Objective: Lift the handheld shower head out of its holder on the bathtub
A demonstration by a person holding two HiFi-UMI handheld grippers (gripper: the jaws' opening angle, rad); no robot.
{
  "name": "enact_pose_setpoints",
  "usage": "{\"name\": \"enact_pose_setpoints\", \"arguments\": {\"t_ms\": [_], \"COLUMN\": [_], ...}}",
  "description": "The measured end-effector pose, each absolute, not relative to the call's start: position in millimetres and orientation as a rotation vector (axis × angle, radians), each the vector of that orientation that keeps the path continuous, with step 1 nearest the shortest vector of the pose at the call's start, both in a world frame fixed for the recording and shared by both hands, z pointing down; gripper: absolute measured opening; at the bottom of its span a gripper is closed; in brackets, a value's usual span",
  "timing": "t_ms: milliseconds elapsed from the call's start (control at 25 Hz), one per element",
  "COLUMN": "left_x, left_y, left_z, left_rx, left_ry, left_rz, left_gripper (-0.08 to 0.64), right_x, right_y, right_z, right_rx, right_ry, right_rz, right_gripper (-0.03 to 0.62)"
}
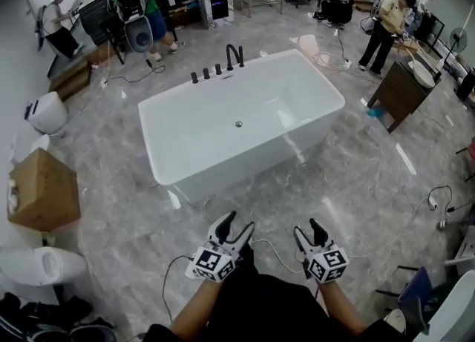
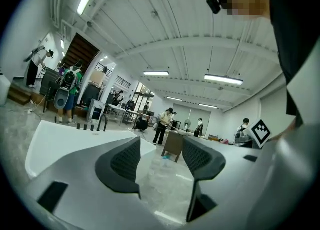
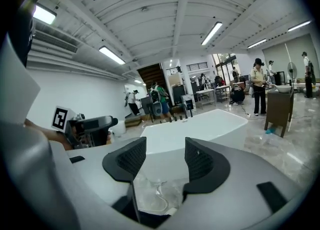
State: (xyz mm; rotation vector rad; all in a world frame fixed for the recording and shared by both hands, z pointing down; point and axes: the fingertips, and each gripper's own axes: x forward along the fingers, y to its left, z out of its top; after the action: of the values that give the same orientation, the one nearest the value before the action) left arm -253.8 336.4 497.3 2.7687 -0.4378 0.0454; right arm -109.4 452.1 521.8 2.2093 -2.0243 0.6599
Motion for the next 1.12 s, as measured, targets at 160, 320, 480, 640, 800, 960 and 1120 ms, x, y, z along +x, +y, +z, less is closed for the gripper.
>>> {"name": "enact_pose_setpoints", "arguments": {"t_ms": [160, 320, 480, 640, 800, 960, 1120], "left_x": [-237.3, -219.1, -201.8, -187.9, -172.2, -161.5, -153.7], "left_y": [277.4, 227.1, 196.5, 167.3, 147.9, 127.0, 120.0], "left_z": [503.9, 507.1, 510.4, 512.2, 513.7, 507.9, 505.4], "left_rx": [2.794, 2.769, 2.777, 2.758, 2.766, 2.783, 2.794], "left_ry": [-0.409, -0.409, -0.368, -0.336, -0.278, -0.245, -0.238], "left_rz": [0.076, 0.068, 0.065, 0.069, 0.092, 0.086, 0.071], "left_gripper": [0.239, 0.239, 0.239, 0.239, 0.242, 0.244, 0.245], "right_x": [-102.9, -92.2, -78.3, -67.6, -53.3, -43.2, -32.3], "right_y": [392.3, 345.0, 307.1, 270.6, 248.6, 238.8, 246.7], "right_z": [522.4, 527.0, 529.7, 524.6, 520.6, 515.4, 521.2], "right_rx": [2.185, 2.171, 2.166, 2.170, 2.220, 2.253, 2.283], "right_ry": [-2.031, -2.004, -1.978, -1.965, -1.942, -1.910, -1.866], "right_rz": [0.683, 0.717, 0.719, 0.713, 0.756, 0.745, 0.761], "right_gripper": [0.212, 0.212, 0.212, 0.212, 0.212, 0.212, 0.212]}}
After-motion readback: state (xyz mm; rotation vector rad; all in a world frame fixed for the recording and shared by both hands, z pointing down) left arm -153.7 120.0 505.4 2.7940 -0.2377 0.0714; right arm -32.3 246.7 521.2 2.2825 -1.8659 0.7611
